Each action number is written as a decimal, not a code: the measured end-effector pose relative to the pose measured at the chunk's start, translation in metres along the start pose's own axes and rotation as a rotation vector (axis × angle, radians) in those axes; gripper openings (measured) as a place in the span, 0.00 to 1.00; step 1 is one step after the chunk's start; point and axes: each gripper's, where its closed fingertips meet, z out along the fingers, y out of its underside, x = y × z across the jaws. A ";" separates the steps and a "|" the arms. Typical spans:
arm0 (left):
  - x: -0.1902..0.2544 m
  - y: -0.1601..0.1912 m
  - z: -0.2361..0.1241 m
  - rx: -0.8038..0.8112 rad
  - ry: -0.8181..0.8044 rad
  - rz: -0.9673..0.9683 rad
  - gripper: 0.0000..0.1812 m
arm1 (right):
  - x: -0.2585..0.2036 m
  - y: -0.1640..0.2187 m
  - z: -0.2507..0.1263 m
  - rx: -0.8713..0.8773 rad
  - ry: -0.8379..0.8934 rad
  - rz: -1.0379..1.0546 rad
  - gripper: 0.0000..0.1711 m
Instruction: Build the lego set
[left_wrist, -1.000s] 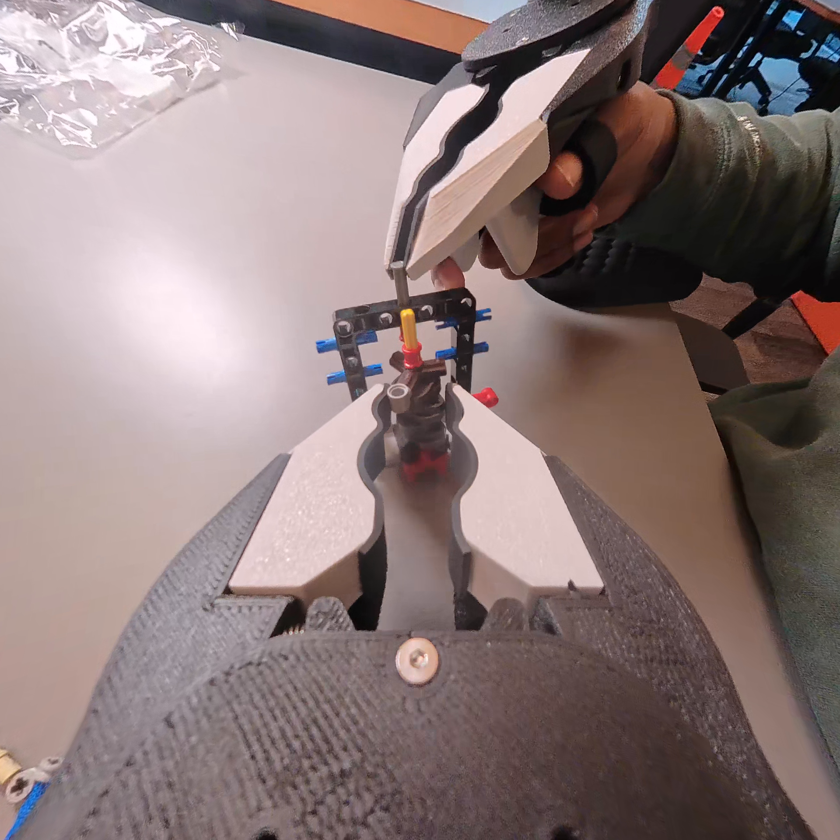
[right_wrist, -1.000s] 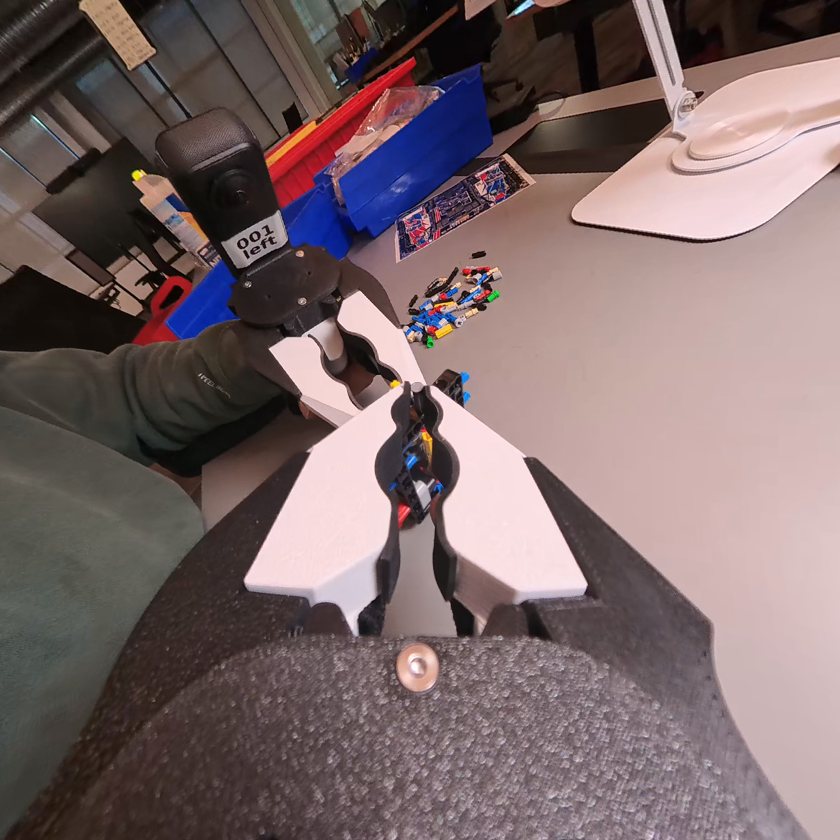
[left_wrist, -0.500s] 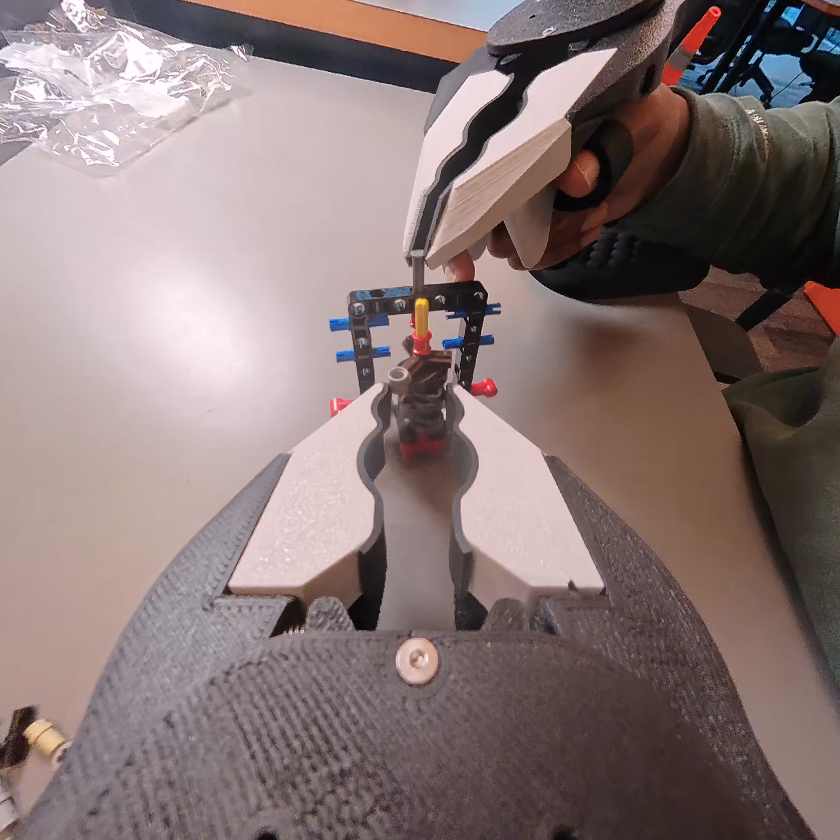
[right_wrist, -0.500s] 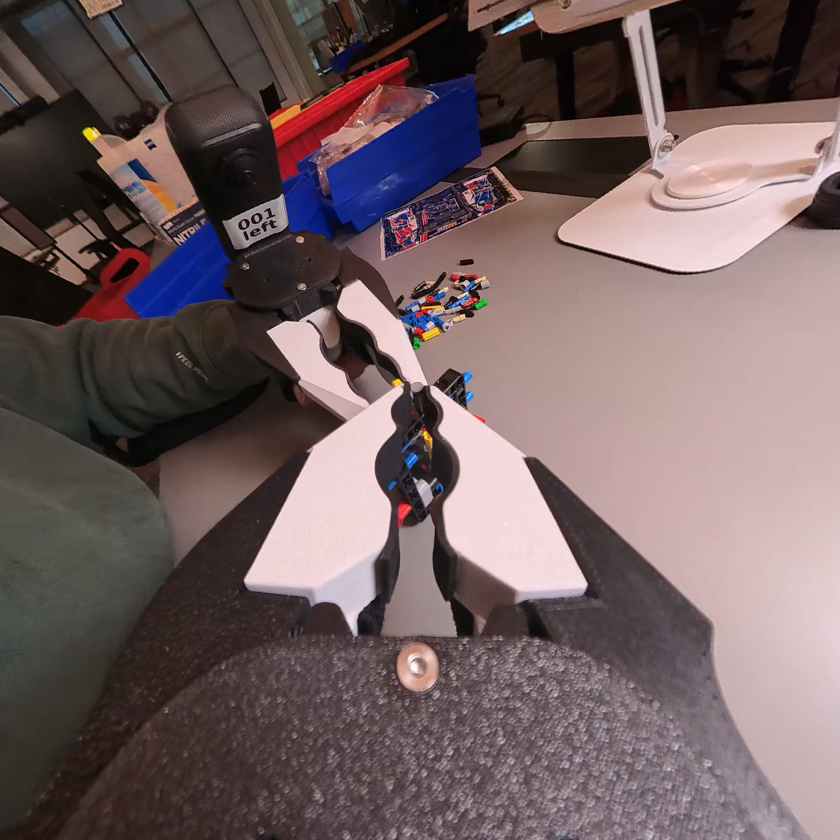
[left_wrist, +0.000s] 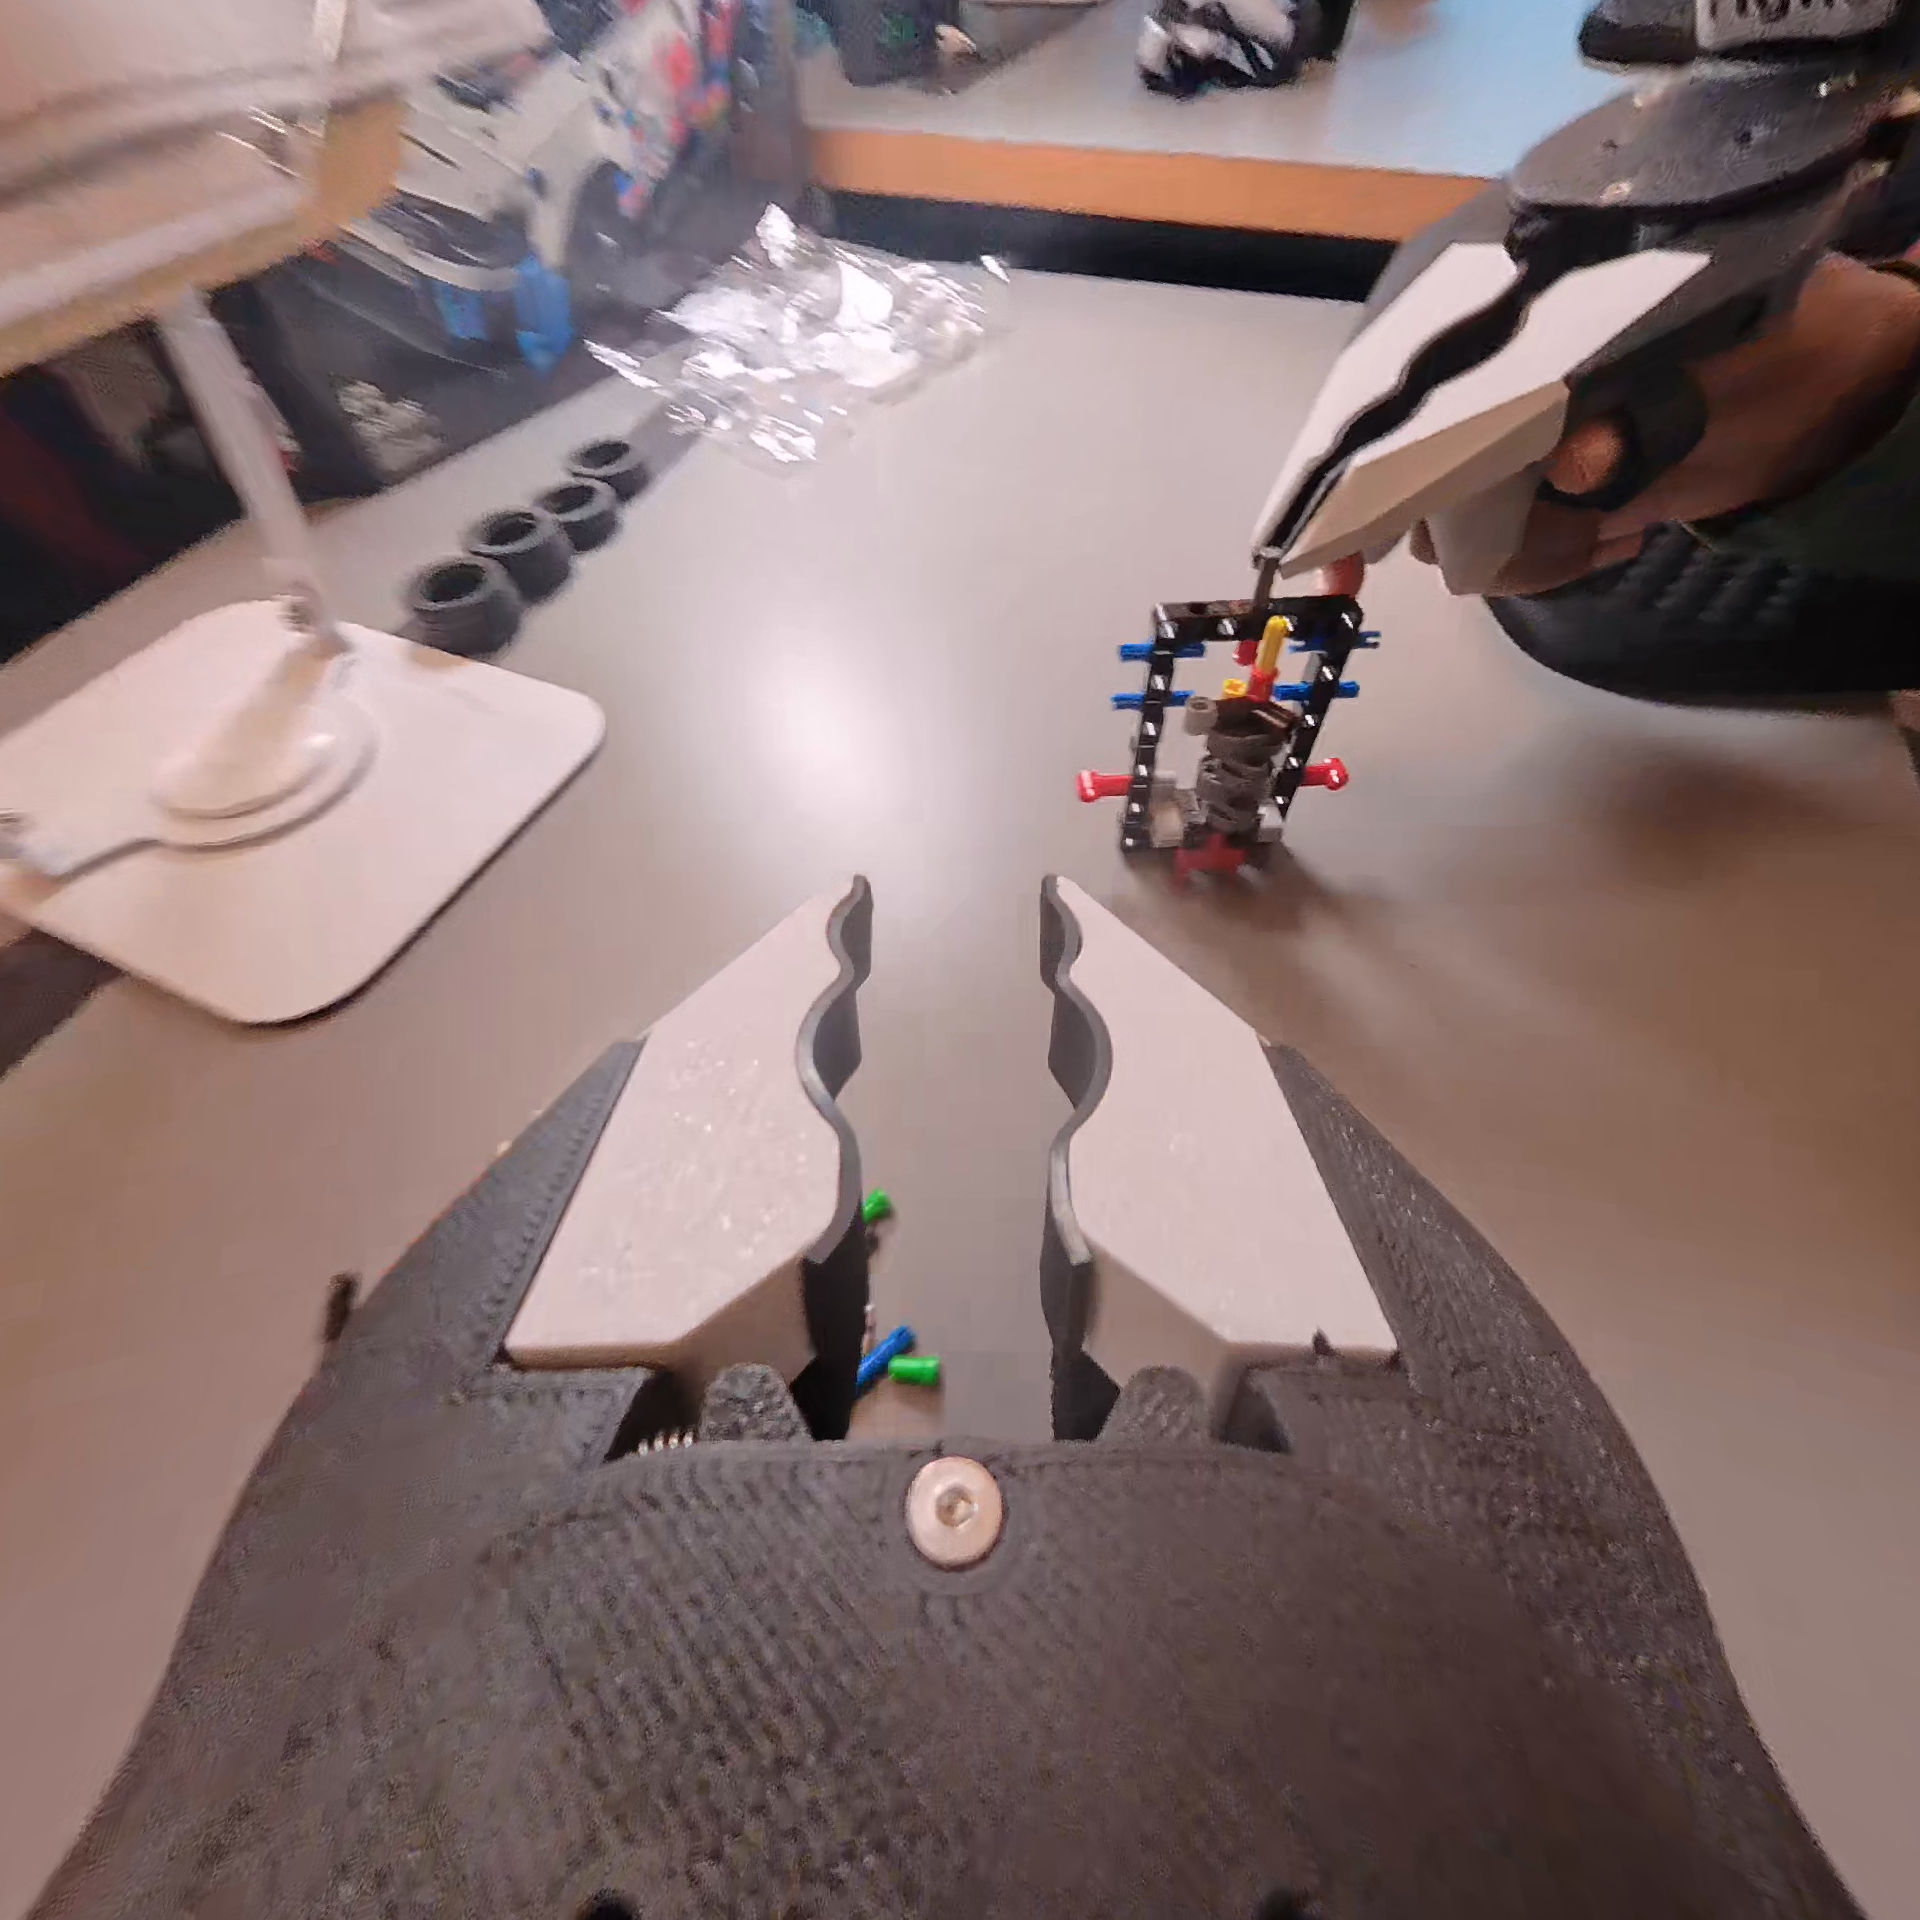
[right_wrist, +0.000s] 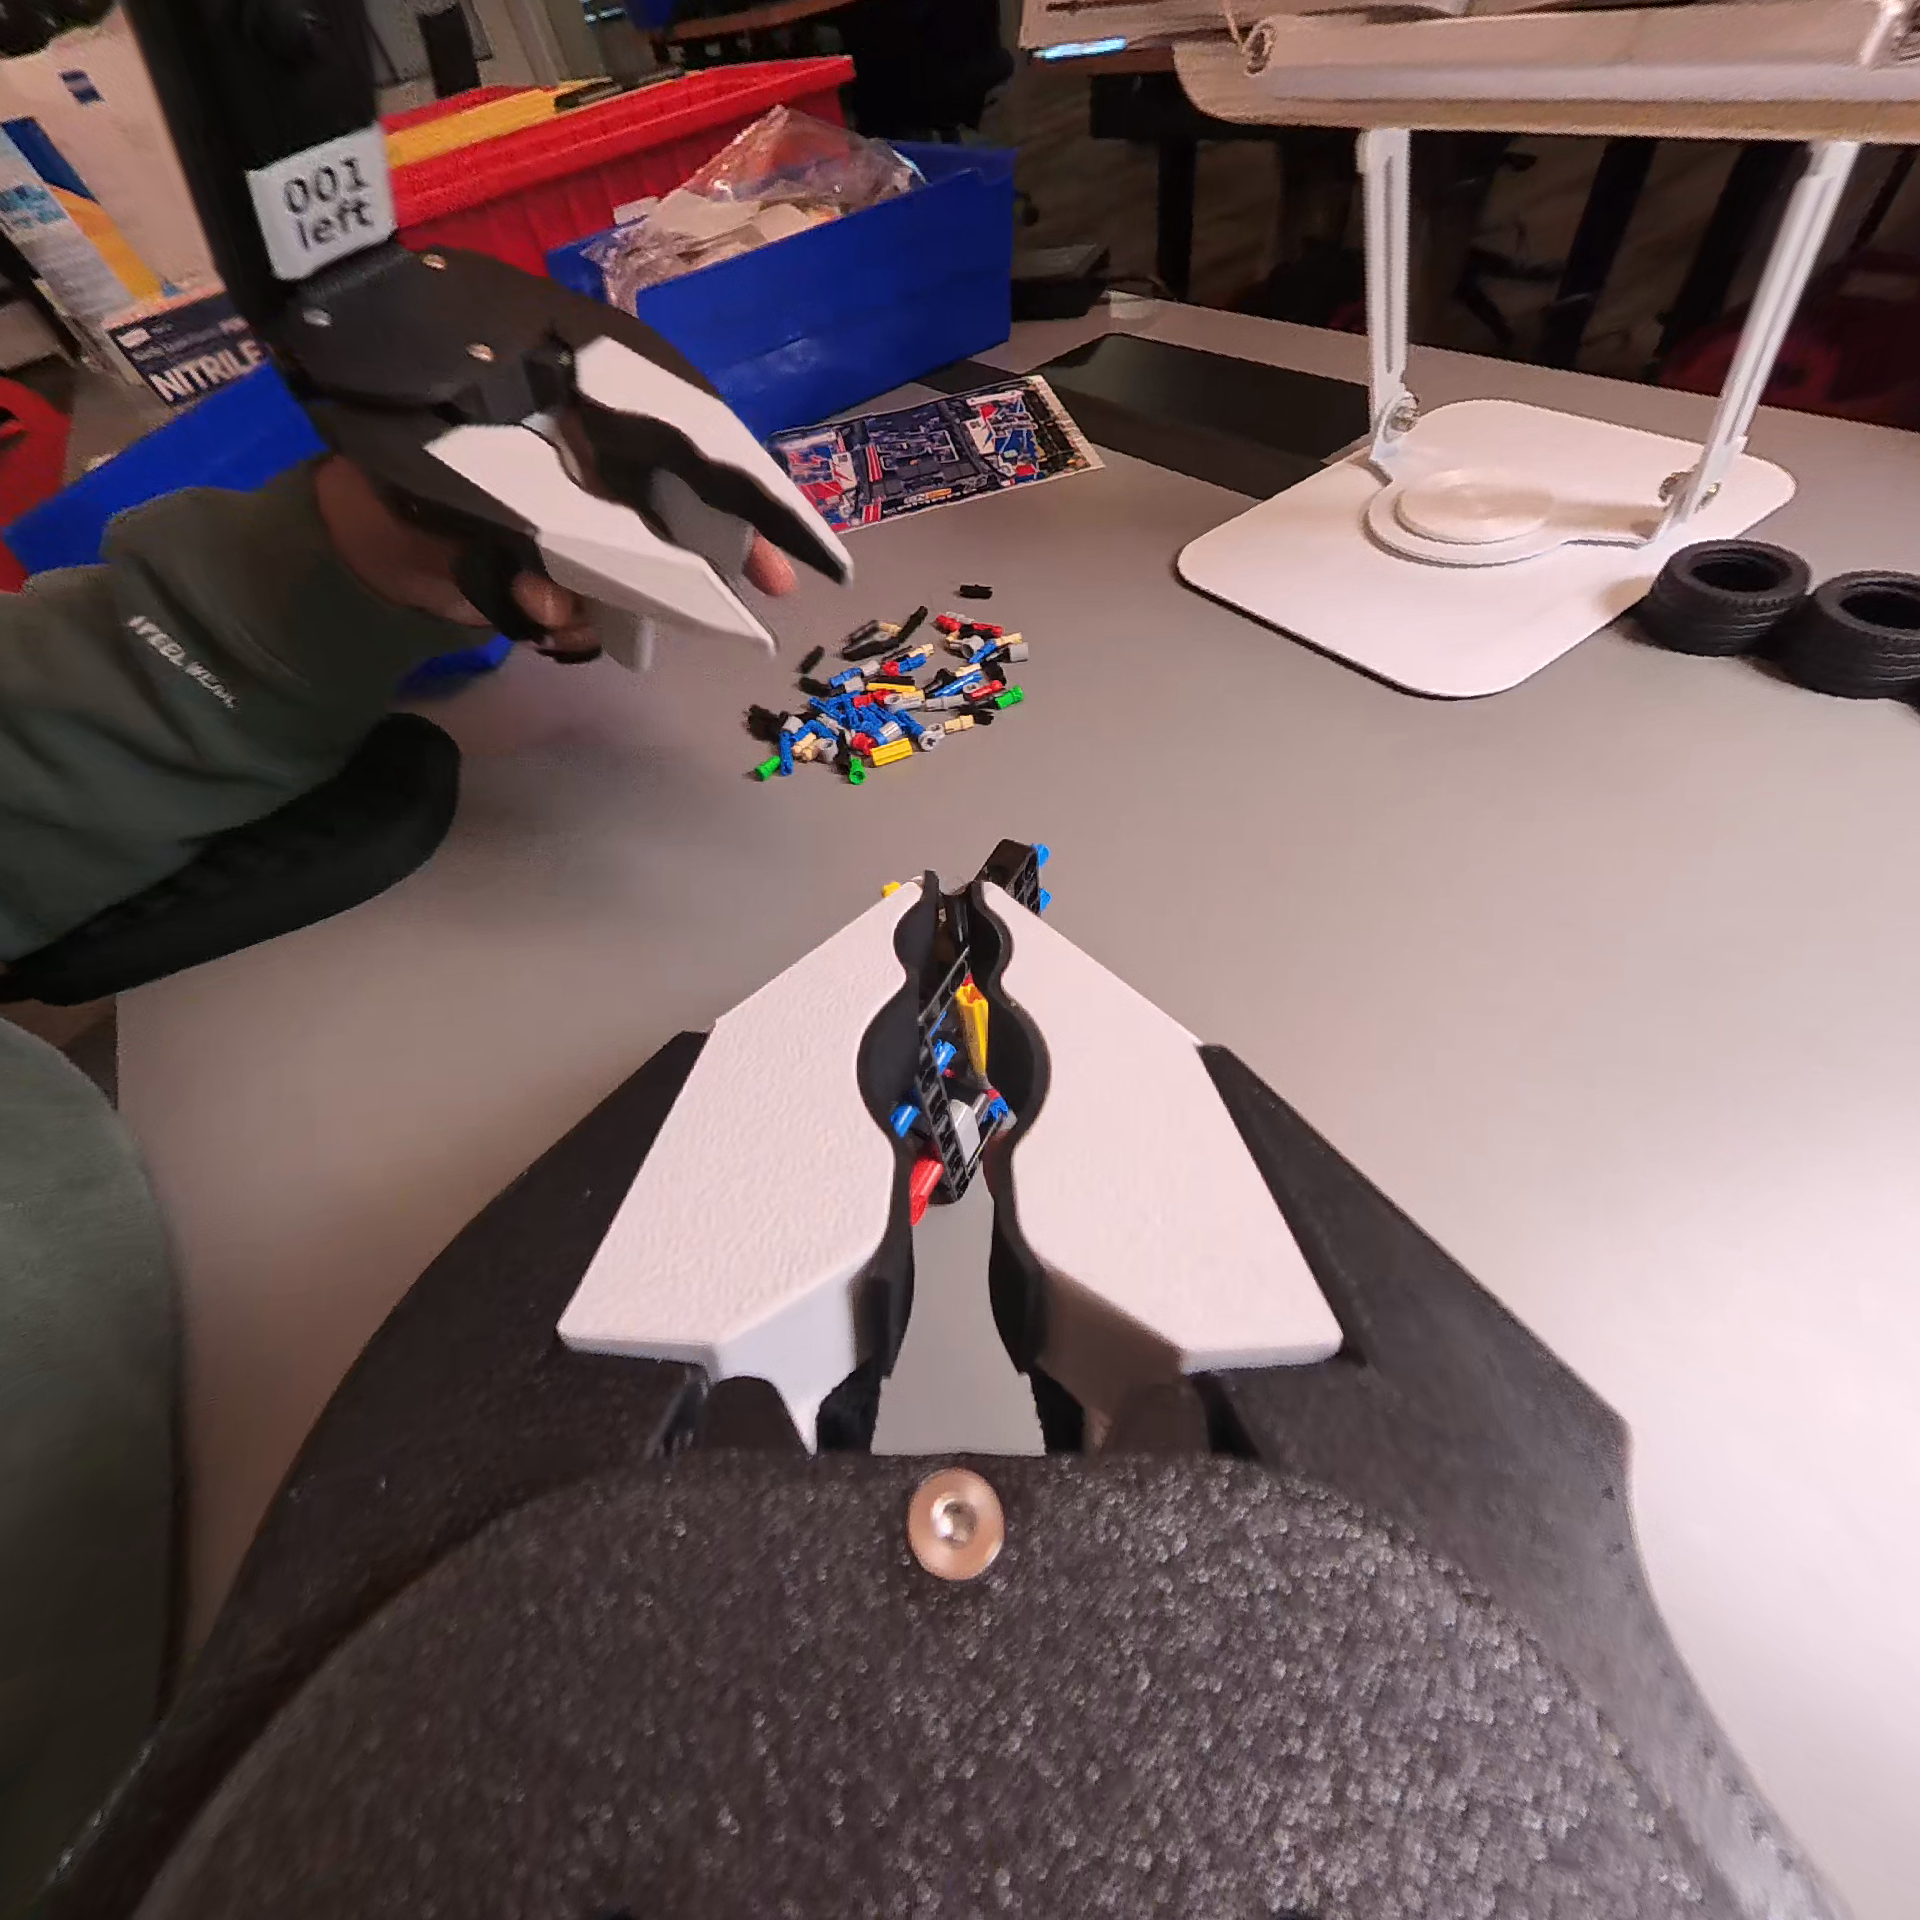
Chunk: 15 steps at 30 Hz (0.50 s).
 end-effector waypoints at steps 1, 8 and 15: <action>-0.006 -0.002 -0.007 0.014 -0.028 -0.002 0.17 | 0.004 0.000 -0.001 0.000 0.013 0.002 0.02; -0.029 0.002 -0.037 0.039 -0.162 0.005 0.18 | 0.026 -0.003 -0.005 0.011 0.095 0.022 0.02; -0.040 0.006 -0.052 0.081 -0.186 -0.045 0.18 | 0.029 -0.004 -0.004 0.011 0.115 0.025 0.02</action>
